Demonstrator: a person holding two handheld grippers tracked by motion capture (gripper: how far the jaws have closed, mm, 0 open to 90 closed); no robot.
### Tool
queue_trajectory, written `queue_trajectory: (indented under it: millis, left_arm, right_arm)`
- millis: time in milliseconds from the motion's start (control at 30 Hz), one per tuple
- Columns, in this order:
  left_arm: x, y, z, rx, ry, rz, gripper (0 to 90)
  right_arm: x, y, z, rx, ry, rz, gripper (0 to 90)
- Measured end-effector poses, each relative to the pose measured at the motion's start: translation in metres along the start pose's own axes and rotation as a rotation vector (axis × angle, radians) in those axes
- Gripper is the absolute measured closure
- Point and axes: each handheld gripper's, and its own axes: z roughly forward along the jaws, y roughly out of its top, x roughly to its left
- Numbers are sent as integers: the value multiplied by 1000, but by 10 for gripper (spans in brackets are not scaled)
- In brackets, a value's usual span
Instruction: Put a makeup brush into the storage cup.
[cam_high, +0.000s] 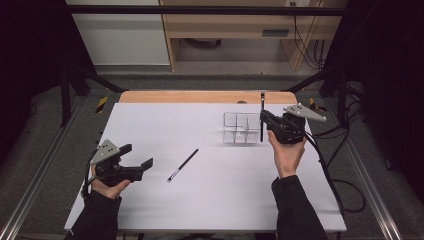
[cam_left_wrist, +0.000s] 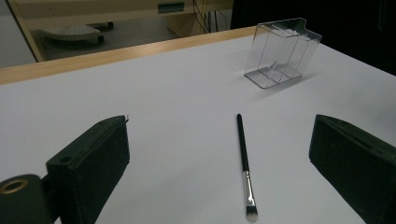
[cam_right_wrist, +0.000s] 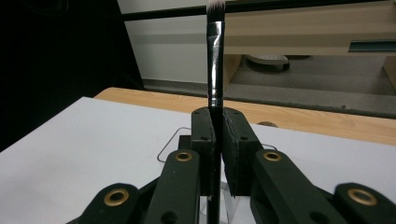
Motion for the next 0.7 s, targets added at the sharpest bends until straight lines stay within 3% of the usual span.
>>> queue_trajectory:
  millis: [267, 367, 700]
  left_arm:
    - [1, 0, 0, 2, 1, -1, 47]
    - [1, 0, 0, 0, -1, -1, 47]
    - [2, 1, -2, -9, -2, 4, 46]
  right_arm:
    - [-2, 7, 16, -42, -35, 12, 838]
    - [1, 11, 22, -54, -60, -10, 838]
    - [3, 20, 43, -71, -87, -14, 838]
